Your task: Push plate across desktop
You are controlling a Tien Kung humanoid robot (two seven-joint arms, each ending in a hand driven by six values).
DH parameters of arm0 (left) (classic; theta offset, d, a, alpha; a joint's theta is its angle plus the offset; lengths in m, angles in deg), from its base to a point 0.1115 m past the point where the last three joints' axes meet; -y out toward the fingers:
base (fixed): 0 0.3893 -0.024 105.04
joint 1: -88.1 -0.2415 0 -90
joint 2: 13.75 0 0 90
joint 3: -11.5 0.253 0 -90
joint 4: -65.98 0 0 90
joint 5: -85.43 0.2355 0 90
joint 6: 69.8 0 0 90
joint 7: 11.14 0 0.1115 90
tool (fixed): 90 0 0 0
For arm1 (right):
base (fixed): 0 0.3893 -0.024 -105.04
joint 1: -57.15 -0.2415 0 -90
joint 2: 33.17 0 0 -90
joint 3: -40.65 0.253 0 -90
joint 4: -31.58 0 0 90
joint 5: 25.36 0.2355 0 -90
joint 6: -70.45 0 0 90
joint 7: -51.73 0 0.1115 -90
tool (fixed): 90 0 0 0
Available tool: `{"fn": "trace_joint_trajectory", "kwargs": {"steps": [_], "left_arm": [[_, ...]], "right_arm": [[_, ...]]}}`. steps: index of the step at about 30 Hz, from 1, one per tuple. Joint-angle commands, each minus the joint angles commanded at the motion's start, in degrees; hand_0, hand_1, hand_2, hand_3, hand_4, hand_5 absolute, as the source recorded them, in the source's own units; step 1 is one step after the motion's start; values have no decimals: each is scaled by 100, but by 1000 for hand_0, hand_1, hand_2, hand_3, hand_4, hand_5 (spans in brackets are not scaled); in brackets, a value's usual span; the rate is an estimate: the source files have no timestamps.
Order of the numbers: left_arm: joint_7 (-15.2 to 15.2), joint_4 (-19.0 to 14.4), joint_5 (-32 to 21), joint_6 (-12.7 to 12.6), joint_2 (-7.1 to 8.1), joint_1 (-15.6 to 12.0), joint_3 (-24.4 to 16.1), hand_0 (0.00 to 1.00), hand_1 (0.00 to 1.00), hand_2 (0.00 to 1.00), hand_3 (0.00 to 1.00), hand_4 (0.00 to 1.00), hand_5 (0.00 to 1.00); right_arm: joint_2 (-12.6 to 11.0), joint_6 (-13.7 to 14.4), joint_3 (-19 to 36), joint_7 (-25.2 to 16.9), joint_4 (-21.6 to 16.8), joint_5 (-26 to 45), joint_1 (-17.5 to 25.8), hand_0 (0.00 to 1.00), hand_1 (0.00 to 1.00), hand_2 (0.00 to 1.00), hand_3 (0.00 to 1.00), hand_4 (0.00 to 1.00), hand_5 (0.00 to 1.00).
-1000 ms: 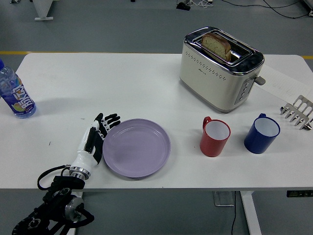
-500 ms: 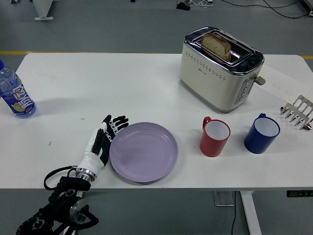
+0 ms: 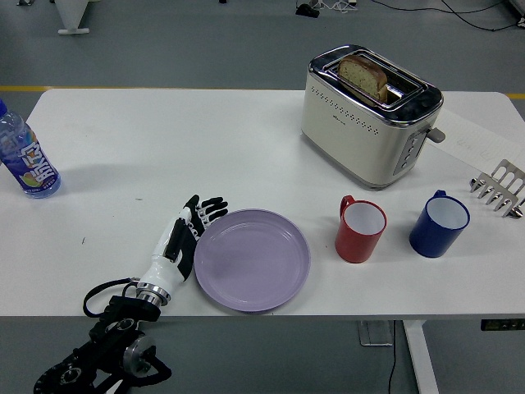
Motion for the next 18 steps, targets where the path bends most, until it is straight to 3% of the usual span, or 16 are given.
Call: {"fn": "trace_joint_trajectory", "kwargs": {"steps": [10,18], "left_arm": [[-3,-57,65,-38,0,172,-410,800,776,745,657,537,998],[252,-190,421,16,0,109,-1088,798,766,744,658,538,998]], "right_arm": [[0,-17,-31,-25,11,44,-31,574,478,627,641,422,600],[0,-17,-38,-37,18,71,-50,573,477,624,640,423,596]]}}
